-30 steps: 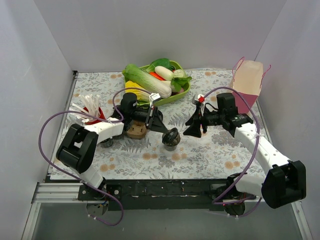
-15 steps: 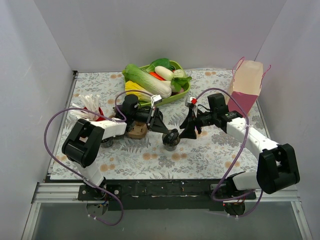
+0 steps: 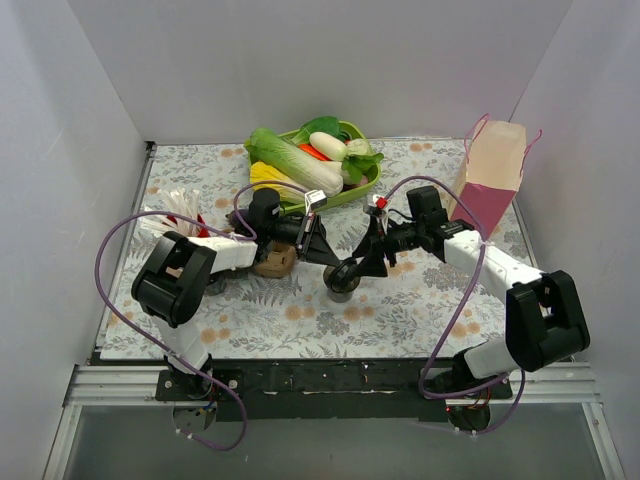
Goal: Pack the takeout coffee
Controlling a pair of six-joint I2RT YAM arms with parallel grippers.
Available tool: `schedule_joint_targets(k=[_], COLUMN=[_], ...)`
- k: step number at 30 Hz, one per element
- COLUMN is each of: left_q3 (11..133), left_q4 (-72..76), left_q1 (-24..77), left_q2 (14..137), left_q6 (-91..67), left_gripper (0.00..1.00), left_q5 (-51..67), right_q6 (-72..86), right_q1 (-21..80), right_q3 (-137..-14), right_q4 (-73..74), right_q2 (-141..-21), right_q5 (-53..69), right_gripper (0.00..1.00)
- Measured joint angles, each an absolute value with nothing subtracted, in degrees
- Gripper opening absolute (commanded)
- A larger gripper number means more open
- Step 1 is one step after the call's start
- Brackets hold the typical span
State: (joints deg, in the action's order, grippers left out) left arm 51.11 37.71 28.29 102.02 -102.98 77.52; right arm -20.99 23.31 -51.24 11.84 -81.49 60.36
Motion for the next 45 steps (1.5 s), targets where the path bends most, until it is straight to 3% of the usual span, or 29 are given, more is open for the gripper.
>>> schedule_joint_targets(k=[10, 19, 29, 45], left_q3=[51.18, 51.31, 52.58, 54.87], left_q4=[37.58, 37.08, 34.39, 25.15], left_q1=[28.29, 28.23, 27.83, 26.81], left_q2=[102.67, 102.74, 102.87, 102.87], left_q6=[-102.96, -102.91, -101.16, -93.51], left_gripper=[0.00, 0.04, 0.37, 0.48], left_q5=[77.60, 77.52, 76.79, 71.50], right_q6=[-20.25, -19.16, -18.79, -17.72], right_q1=[23.77, 23.81, 23.81, 23.88], right_q3=[-52.25, -52.25, -52.58, -53.12], right_q4=[10.07, 9.65, 10.07, 10.41], right_q2=[-84.47, -84.75, -85.82, -86.74], right_q5=[61.54, 61.69, 61.06, 58.33], right_gripper=[0.57, 0.52, 0.47, 0.45])
